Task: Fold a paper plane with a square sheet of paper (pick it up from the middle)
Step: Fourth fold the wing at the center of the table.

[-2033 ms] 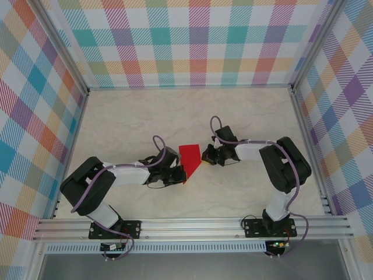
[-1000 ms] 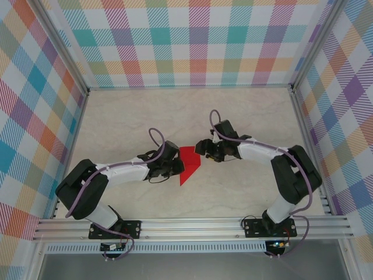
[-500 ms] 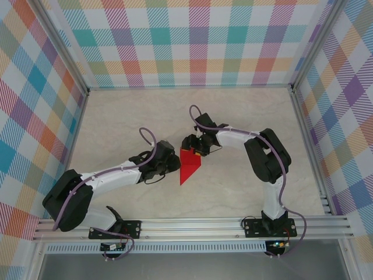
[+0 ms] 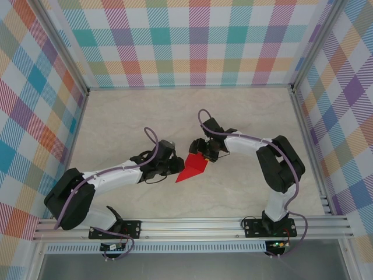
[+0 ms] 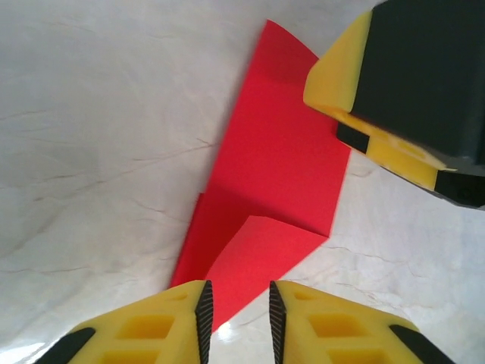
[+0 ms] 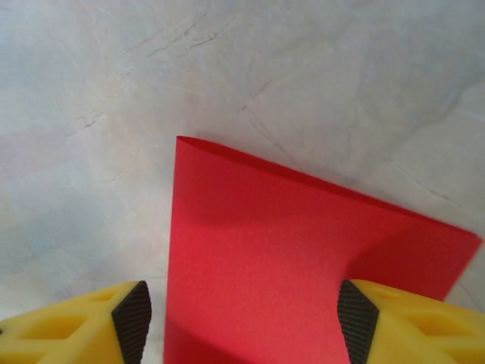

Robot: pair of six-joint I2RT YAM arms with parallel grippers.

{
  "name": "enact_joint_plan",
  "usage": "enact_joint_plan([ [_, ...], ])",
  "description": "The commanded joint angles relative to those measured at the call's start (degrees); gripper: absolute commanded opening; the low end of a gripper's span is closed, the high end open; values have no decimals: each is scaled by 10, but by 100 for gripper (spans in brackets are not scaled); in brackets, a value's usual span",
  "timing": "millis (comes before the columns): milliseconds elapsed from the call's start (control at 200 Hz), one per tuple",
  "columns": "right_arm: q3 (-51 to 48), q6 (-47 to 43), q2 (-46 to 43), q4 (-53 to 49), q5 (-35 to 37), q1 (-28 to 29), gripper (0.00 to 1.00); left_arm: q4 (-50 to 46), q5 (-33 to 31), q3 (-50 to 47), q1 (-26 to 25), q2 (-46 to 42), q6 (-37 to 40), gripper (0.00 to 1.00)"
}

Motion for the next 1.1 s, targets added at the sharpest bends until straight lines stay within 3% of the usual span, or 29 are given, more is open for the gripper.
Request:
enact_joint_plan([
  [0, -42, -1, -77, 28, -17, -13, 74, 40, 51, 25, -5, 25, 32, 24],
  [205, -146, 12, -167, 78, -54, -38, 83, 43, 76, 62, -3, 92, 51, 15],
  [365, -191, 47, -181, 112, -93, -38, 84, 34, 44, 78, 3, 124, 45, 11],
  [830, -241, 119, -144, 190, -153, -31, 82, 31, -6, 61, 10, 165, 5, 8],
  [1095, -241, 146, -119, 216, -175, -25, 80, 34, 0, 42, 19, 164, -37, 8],
])
